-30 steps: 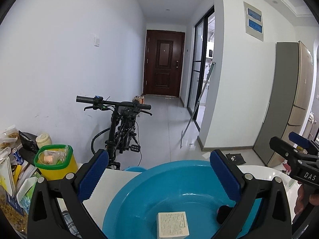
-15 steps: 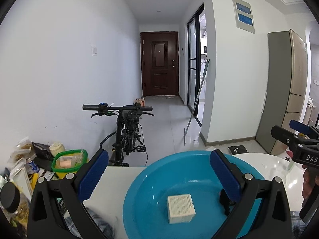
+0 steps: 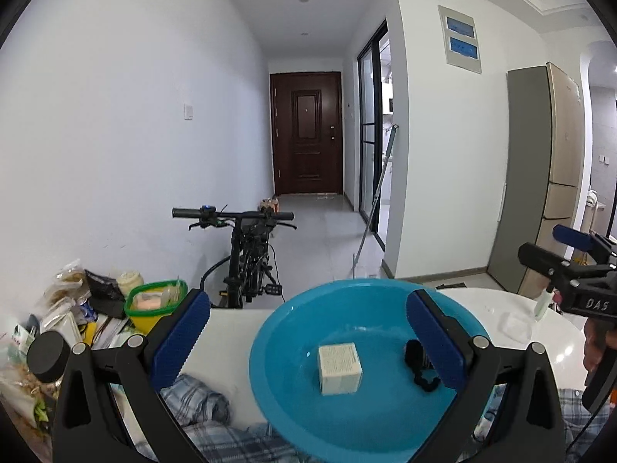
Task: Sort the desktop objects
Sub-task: 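Move both open tools back over the cluttered items on the plaid shirt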
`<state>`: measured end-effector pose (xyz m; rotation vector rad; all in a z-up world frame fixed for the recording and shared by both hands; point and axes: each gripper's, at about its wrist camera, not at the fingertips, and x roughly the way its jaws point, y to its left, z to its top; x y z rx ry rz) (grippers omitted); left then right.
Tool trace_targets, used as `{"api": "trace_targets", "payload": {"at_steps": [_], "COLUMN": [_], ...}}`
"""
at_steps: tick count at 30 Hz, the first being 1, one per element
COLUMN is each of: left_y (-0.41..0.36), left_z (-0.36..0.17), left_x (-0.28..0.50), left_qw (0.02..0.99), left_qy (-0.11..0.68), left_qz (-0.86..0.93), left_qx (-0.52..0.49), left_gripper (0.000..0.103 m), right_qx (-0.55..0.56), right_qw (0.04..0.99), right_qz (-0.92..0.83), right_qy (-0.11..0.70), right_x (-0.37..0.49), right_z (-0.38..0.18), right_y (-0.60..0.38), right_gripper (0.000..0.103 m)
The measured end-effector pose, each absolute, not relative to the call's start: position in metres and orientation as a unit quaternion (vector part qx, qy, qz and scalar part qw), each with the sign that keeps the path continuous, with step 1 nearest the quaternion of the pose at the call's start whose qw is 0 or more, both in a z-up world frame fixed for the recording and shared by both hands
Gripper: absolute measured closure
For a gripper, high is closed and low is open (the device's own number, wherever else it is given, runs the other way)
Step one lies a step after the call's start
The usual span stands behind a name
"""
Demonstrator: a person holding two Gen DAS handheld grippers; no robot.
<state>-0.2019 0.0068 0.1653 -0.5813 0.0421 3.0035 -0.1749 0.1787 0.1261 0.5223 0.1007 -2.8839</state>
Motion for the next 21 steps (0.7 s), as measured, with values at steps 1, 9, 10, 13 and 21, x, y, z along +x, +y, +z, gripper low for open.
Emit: {"api": "trace_targets", "payload": {"at_steps": [1,9,10,13,21], "left_y": [0.005,-0.007,-0.007,-0.008,-0.014], "left_z": [0.165,0.162,0.162,0.163,0.173], "left_x": [-0.196,-0.160,-0.155,-0.145,-0.114], "left_qw": [0.045,0.038,0.036,0.038,0.035], "left_qy": [0.005,-0.010,-0.005,-0.001,0.015], "left_qz": [0.980,0.976,0.977,0.978,0.981], "left_qx": [-0.195,-0.213,-0.210,-0.204,-0.188], "left_gripper": [0.000,0.000,0.000,0.000,0.000], "right_qx": [0.176,0.182,0.180,0.167,0.146], "right_qw": [0.106,0.119,0.120,0.119,0.127], "right_qz": [-0.978,-0.976,-0.976,-0.978,-0.980], "right_qy": [0.031,0.032,0.033,0.034,0.043], "right_x": [-0.170,-0.139,-0.135,-0.125,-0.095], "right_z": [0.127,0.130,0.131,0.133,0.142], "right_y": [0.180,0.177,0.177,0.176,0.173], "right_gripper": [0.000,0.000,0.000,0.000,0.000]}}
